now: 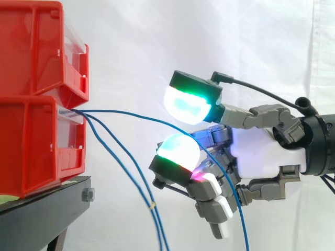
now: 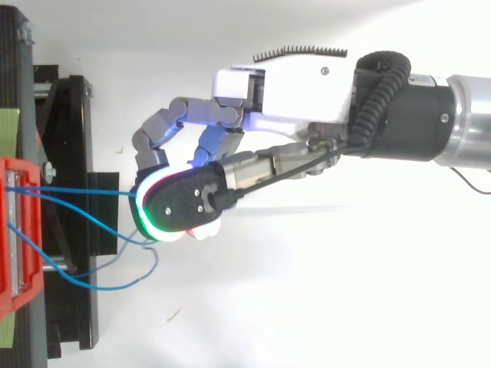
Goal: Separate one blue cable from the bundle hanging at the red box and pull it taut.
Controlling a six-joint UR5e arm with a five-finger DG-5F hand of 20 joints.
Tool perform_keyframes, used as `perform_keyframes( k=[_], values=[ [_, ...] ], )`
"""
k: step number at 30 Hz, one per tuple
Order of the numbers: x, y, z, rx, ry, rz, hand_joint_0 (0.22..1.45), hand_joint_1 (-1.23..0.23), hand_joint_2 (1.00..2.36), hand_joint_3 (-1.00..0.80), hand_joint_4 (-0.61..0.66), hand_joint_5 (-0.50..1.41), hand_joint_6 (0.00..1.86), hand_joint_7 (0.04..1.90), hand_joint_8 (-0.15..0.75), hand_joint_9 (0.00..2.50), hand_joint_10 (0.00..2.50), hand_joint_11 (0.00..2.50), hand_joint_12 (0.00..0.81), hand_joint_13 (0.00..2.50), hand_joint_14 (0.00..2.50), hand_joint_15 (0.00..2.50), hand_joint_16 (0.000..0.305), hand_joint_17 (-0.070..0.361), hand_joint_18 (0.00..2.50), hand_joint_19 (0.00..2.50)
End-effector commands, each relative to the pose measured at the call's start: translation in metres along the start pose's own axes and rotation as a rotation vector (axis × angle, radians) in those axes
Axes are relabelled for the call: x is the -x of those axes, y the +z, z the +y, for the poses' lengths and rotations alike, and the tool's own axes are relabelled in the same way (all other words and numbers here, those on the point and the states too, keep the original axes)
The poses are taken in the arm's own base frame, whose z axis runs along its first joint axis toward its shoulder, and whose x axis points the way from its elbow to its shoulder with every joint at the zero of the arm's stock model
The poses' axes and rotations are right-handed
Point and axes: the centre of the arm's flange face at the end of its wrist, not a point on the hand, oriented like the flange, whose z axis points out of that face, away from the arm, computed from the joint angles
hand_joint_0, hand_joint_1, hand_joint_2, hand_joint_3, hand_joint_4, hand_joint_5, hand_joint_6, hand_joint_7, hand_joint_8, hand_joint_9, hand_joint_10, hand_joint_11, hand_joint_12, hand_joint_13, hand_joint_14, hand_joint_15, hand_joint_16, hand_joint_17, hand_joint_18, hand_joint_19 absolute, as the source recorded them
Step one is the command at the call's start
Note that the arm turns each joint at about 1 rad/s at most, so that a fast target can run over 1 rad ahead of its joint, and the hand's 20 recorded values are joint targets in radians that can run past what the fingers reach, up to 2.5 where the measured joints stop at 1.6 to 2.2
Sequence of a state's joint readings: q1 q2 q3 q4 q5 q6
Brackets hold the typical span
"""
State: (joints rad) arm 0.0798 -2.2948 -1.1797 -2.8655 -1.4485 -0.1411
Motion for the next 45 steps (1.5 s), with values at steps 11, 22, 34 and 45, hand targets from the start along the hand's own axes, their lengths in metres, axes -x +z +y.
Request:
perform_keyframes(
  k=[11,22,34,45],
  values=[
    [0.0014,-0.0014,-0.0016,-0.016,-0.011,-0.012,0.62,-0.56,1.01,-0.12,0.18,-0.12,0.72,1.14,0.382,1.12,0.02,0.96,0.442,1.18,0.02,0.88,0.057,0.127,1.09,0.66],
    [0.0014,-0.0017,-0.0019,-0.019,-0.014,-0.012,0.63,-0.74,1.01,-0.09,0.22,-0.18,0.84,1.04,0.383,1.03,0.02,1.06,0.453,1.13,0.02,0.87,0.056,0.125,1.07,0.65],
    [0.0005,-0.0017,-0.0019,-0.022,-0.015,-0.022,0.66,-0.78,1.01,-0.25,0.19,-0.2,0.9,1.05,0.351,0.96,0.02,1.11,0.408,1.06,0.02,0.87,0.047,0.107,0.97,0.67],
    [-0.0022,-0.0032,-0.0031,-0.039,-0.013,-0.023,0.69,-0.81,1.02,-0.17,0.04,-0.2,0.91,1.18,0.343,0.99,0.02,1.14,0.398,1.06,0.03,0.87,0.046,0.103,0.97,0.66]
  ],
)
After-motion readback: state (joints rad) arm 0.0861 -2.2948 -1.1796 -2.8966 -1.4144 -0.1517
